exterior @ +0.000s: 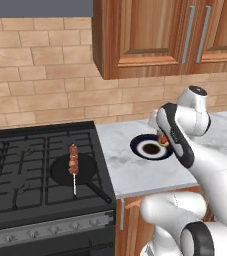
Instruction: Place the cold items (kiwi and apple) from the fridge in one tupperware on the dining counter. Place the warm items (kebab skewer and hot dog) in the stove area in another tupperware.
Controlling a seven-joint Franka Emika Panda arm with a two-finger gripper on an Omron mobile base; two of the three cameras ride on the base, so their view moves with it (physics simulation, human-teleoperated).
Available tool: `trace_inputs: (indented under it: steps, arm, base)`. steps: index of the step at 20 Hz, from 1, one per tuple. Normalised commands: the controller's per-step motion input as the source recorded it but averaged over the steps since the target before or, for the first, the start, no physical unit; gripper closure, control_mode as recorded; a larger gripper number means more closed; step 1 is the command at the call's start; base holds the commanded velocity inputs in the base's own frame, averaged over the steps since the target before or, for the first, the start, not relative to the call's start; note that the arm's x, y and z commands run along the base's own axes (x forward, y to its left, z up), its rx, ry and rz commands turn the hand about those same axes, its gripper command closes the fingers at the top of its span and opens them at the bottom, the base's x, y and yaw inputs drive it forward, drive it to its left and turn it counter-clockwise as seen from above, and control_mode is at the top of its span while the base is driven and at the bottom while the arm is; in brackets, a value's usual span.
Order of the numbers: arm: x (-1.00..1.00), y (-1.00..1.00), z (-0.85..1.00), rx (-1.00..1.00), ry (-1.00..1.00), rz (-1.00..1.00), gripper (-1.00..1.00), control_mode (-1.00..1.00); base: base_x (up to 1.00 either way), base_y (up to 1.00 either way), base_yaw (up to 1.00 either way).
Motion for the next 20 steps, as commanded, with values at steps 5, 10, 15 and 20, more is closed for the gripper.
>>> trace_inputs:
  steps: [5, 10, 15, 20]
  arm:
    - [-0.79, 0.37, 0.42, -0.02, -0.18, 0.0, 1.0, -1.0]
    - [-0.57, 0.19, 0.66, -0.04, -0.14, 0.0, 1.0, -1.0]
    - [-0.5, 0.16, 0.55, -0.05, -0.01, 0.0, 1.0, -1.0]
    - [-0.52, 0.09, 0.13, -0.01, 0.0, 0.0, 1.0, 1.0]
  base:
    - [0.0, 0.0, 0.0]
    - [0.0, 0.0, 0.0]
    - [0.0, 0.0, 0.0]
    - [-0.13, 0.07, 0.0]
